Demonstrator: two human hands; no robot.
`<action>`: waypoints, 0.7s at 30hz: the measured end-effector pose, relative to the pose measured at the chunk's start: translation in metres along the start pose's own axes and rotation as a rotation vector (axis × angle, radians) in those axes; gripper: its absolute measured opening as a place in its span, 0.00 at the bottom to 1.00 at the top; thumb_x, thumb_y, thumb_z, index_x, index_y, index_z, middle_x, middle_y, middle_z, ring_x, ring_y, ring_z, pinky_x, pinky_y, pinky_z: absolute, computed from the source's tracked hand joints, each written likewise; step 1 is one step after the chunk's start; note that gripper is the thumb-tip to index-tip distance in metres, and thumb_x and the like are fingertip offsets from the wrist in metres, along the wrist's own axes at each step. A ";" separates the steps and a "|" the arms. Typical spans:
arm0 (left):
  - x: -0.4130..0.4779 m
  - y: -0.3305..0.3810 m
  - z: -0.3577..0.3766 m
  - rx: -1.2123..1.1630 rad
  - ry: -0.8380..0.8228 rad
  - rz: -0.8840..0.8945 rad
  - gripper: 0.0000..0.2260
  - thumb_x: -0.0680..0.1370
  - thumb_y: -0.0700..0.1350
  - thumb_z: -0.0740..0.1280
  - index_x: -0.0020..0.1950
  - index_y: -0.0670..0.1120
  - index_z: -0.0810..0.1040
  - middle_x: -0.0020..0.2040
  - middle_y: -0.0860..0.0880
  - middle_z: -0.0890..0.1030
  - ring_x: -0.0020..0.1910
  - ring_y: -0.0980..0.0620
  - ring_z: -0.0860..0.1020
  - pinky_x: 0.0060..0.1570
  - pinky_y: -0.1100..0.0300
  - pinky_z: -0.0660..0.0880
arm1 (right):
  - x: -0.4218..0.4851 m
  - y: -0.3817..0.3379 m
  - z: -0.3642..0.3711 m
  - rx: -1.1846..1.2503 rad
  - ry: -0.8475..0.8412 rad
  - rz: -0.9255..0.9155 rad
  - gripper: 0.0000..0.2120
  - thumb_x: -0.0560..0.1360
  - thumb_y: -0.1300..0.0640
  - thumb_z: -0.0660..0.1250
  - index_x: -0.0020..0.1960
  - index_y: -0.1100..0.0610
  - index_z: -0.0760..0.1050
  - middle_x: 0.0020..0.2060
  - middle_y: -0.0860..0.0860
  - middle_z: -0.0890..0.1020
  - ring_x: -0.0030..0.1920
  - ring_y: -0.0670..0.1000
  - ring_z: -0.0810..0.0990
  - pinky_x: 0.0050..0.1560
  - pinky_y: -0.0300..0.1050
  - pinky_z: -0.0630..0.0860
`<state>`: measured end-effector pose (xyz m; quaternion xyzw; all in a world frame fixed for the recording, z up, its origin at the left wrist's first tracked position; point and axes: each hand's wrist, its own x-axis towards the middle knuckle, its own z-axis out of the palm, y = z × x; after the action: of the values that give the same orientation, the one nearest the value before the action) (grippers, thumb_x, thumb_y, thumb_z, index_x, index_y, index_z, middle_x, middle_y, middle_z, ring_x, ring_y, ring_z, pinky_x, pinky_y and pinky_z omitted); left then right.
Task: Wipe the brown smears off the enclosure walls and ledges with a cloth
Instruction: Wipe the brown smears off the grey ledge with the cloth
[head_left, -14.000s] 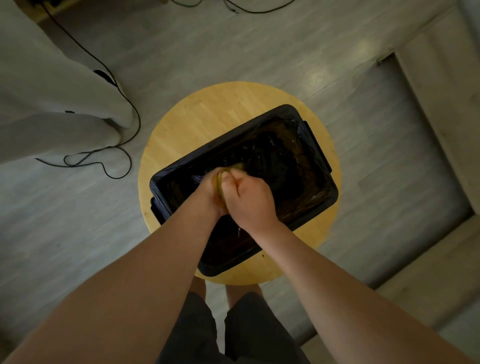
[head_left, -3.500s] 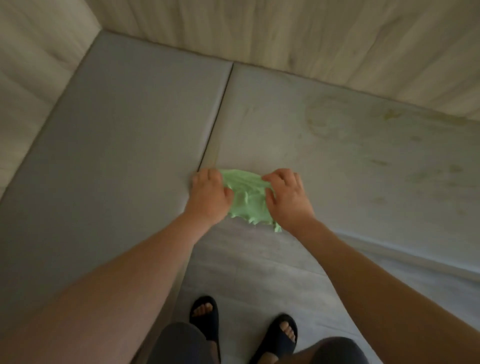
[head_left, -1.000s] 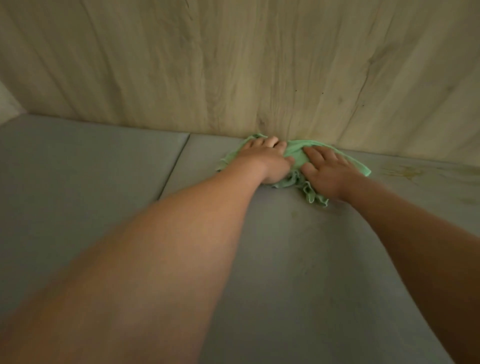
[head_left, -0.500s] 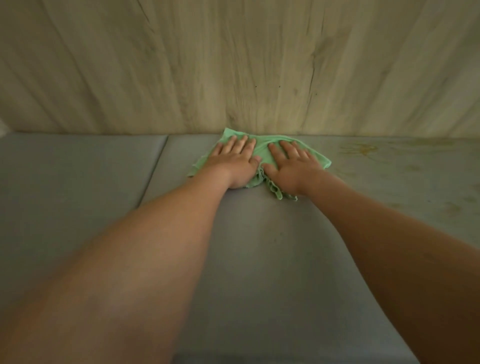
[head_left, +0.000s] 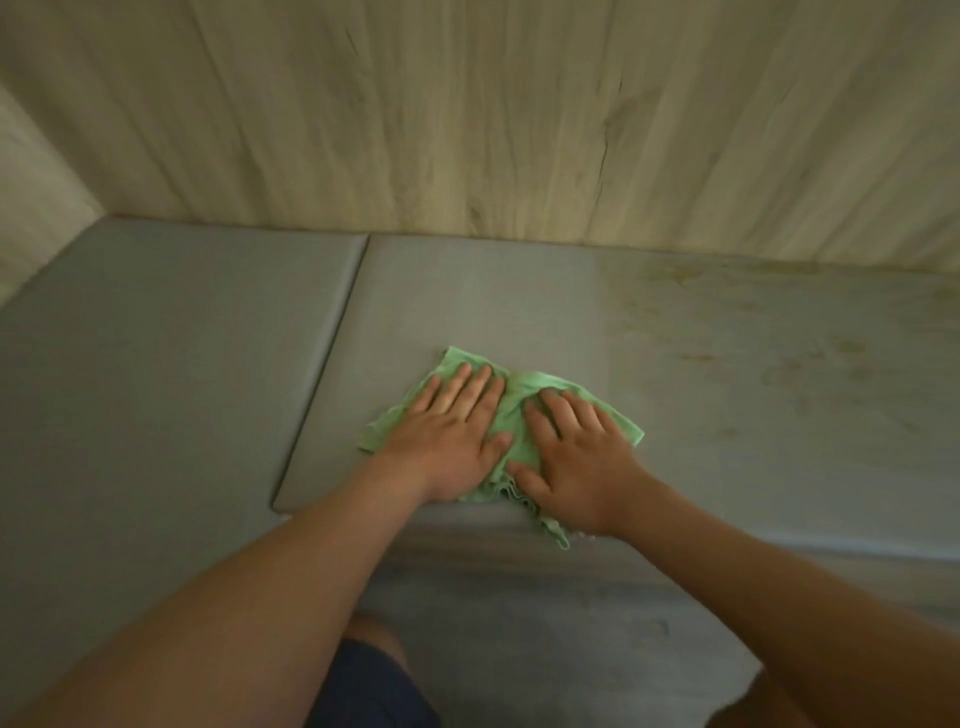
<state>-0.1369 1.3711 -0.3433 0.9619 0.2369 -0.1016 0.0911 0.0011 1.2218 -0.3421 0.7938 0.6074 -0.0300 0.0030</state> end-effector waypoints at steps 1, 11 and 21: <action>-0.005 -0.003 0.001 0.007 -0.004 0.018 0.33 0.84 0.64 0.44 0.84 0.50 0.37 0.84 0.52 0.37 0.82 0.52 0.34 0.80 0.48 0.35 | 0.001 0.000 -0.003 -0.023 0.081 -0.040 0.36 0.75 0.33 0.57 0.67 0.60 0.76 0.64 0.61 0.77 0.61 0.65 0.77 0.62 0.60 0.76; -0.029 -0.060 -0.033 -0.973 0.512 -0.327 0.13 0.75 0.37 0.63 0.57 0.45 0.80 0.55 0.48 0.82 0.58 0.49 0.80 0.54 0.64 0.72 | 0.055 0.000 -0.002 -0.020 -0.041 -0.470 0.32 0.82 0.35 0.50 0.84 0.42 0.49 0.84 0.51 0.53 0.84 0.55 0.49 0.82 0.58 0.48; -0.068 -0.124 -0.033 -0.319 0.188 -0.325 0.22 0.78 0.50 0.66 0.68 0.42 0.75 0.67 0.42 0.74 0.70 0.41 0.70 0.69 0.53 0.67 | 0.061 -0.042 0.001 -0.026 -0.068 -0.371 0.31 0.79 0.28 0.36 0.81 0.32 0.43 0.84 0.48 0.49 0.84 0.54 0.47 0.81 0.55 0.43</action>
<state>-0.2493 1.4565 -0.3107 0.8898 0.4091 0.0139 0.2016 -0.0234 1.2914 -0.3444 0.6665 0.7433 -0.0489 0.0280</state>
